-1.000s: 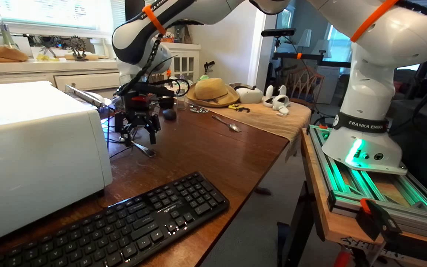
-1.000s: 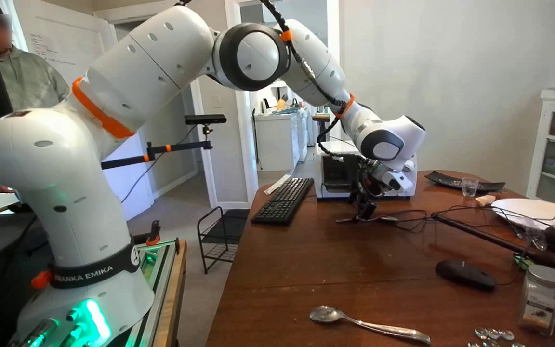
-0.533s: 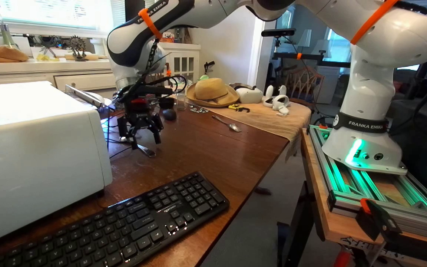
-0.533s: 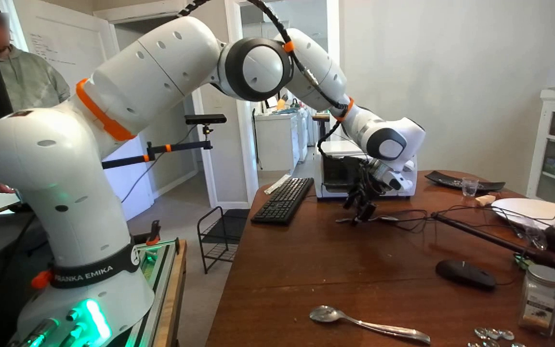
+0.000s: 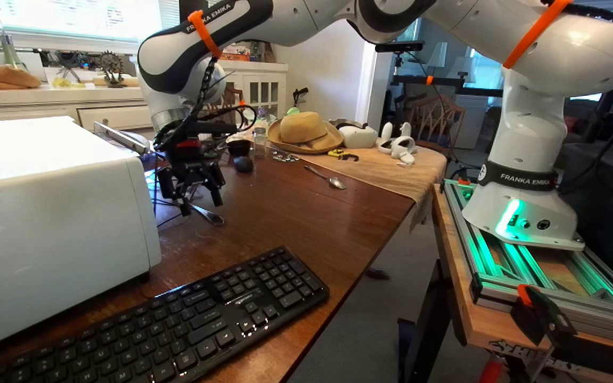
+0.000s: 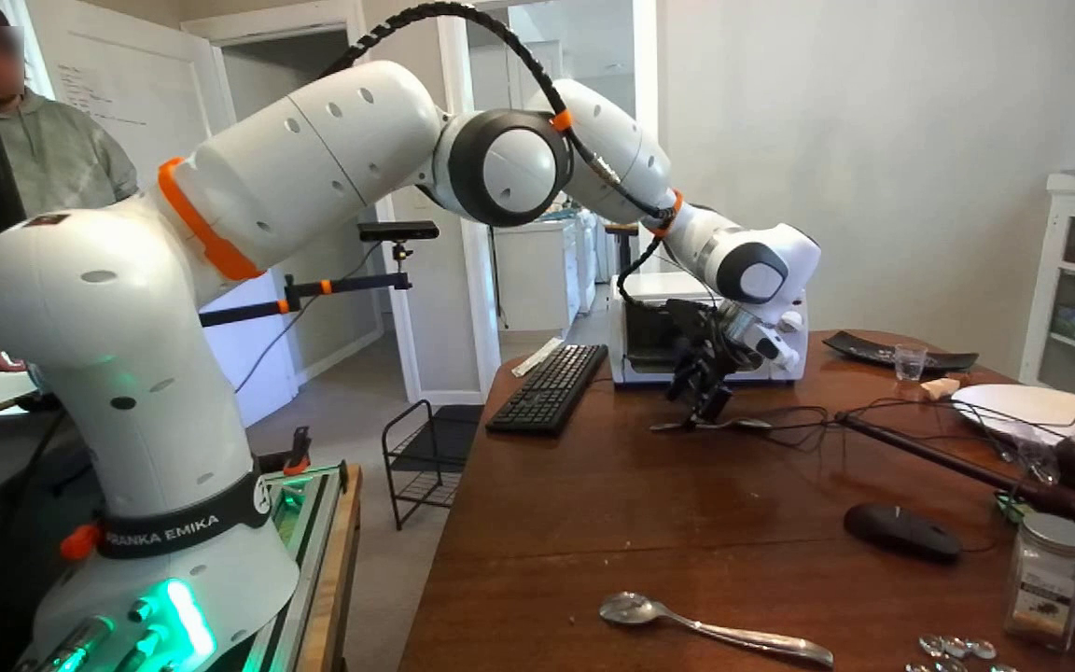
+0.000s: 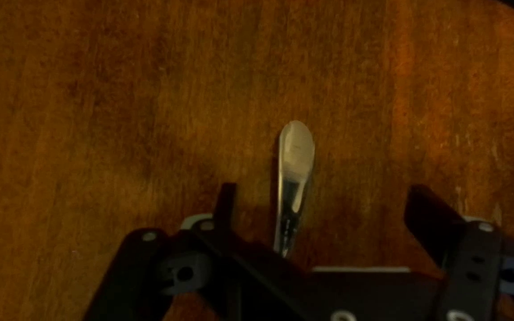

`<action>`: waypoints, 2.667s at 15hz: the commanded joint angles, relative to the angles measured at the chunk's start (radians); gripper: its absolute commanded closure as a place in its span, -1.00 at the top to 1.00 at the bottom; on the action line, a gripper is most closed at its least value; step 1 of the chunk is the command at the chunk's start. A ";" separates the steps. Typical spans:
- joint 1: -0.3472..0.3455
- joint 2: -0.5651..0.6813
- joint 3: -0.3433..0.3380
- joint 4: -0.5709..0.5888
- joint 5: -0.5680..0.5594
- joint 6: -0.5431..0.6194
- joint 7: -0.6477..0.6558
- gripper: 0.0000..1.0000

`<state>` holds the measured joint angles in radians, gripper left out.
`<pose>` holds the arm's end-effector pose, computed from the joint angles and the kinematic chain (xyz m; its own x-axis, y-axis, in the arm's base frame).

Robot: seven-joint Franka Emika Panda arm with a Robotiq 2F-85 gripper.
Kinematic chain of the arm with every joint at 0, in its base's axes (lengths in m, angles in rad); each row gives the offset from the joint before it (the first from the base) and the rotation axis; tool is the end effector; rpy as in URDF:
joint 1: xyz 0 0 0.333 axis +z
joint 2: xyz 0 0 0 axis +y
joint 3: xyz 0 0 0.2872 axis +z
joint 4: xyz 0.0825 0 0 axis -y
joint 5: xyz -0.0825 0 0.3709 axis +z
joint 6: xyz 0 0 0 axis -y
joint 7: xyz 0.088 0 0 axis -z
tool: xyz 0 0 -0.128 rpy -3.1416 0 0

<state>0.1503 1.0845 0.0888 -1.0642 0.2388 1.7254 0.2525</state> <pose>0.6571 0.1725 0.1145 0.8795 -0.0756 -0.4698 -0.1699 -0.9721 -0.1617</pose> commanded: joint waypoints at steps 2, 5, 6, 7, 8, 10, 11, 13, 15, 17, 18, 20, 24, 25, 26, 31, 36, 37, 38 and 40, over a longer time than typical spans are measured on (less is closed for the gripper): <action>0.001 0.095 0.001 0.126 -0.020 -0.049 -0.011 0.89; 0.001 0.120 0.001 0.169 -0.021 -0.083 -0.009 0.68; 0.002 0.125 0.000 0.179 -0.021 -0.089 -0.006 0.43; 0.003 0.127 -0.002 0.186 -0.023 -0.099 -0.002 0.19; 0.004 0.131 -0.002 0.196 -0.023 -0.109 -0.001 0.17; 0.005 0.138 0.000 0.215 -0.026 -0.135 -0.003 0.07; 0.007 0.141 0.000 0.226 -0.027 -0.153 0.001 0.51; 0.015 0.143 -0.003 0.245 -0.028 -0.216 0.027 0.58; 0.027 0.149 -0.007 0.267 -0.029 -0.280 0.064 0.78; 0.038 0.163 -0.010 0.296 -0.029 -0.329 0.094 0.88; 0.042 0.170 -0.011 0.309 -0.028 -0.347 0.105 0.86; 0.044 0.181 -0.012 0.326 -0.024 -0.373 0.126 0.74; 0.041 0.214 -0.017 0.371 -0.022 -0.372 0.152 0.69; 0.041 0.221 -0.020 0.381 -0.024 -0.373 0.158 0.67; 0.040 0.228 -0.024 0.393 -0.025 -0.373 0.164 0.68; 0.037 0.262 -0.033 0.441 -0.026 -0.374 0.189 -0.02; 0.038 0.276 -0.047 0.457 -0.024 -0.366 0.194 -0.62; 0.037 0.277 -0.050 0.462 -0.024 -0.366 0.193 -0.72; 0.037 0.274 -0.055 0.462 -0.025 -0.365 0.192 -0.57; 0.038 0.272 -0.063 0.471 -0.030 -0.370 0.194 -0.02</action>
<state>0.1829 1.3230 0.0387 -0.6544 0.2274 1.3744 0.4319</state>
